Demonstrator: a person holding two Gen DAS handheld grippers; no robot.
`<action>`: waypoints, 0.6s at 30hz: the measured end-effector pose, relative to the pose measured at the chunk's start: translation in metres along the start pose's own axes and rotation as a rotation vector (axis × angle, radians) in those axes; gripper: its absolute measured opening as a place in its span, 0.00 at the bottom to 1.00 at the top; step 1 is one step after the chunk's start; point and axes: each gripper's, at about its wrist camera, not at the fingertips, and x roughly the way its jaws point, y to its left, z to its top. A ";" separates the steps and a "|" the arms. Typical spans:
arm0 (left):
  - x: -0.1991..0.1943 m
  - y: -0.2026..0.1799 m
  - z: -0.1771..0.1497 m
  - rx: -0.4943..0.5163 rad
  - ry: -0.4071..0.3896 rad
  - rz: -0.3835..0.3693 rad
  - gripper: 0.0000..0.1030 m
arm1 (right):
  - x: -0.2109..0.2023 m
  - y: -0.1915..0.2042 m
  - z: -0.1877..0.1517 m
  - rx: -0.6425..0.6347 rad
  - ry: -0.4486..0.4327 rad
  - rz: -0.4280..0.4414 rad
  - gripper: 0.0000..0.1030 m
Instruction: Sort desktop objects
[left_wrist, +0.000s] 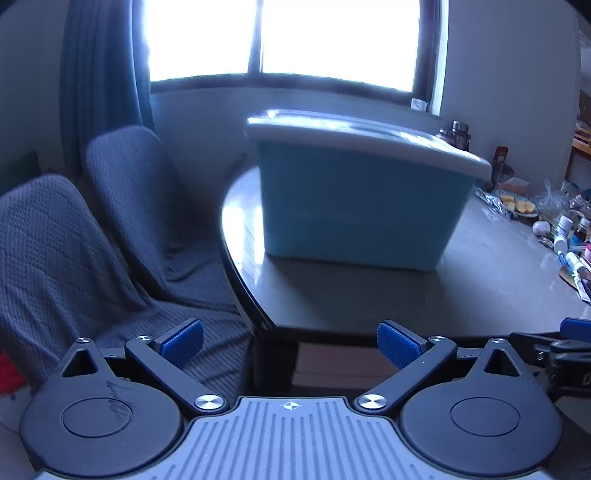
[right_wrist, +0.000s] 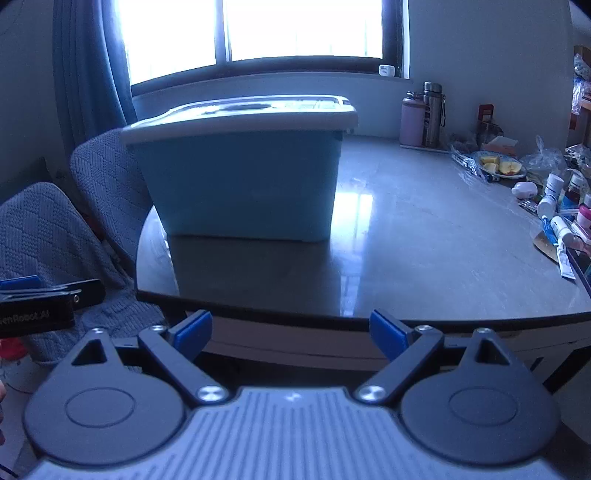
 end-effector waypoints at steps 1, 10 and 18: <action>0.001 -0.002 -0.002 0.006 -0.003 0.001 0.99 | 0.000 -0.001 -0.002 0.007 0.000 0.000 0.90; 0.002 -0.016 -0.009 0.057 -0.036 0.034 0.99 | -0.004 -0.004 -0.010 0.019 -0.041 -0.016 0.90; 0.010 -0.021 -0.001 0.070 -0.030 0.053 0.99 | 0.001 -0.005 -0.010 0.039 -0.066 -0.016 0.90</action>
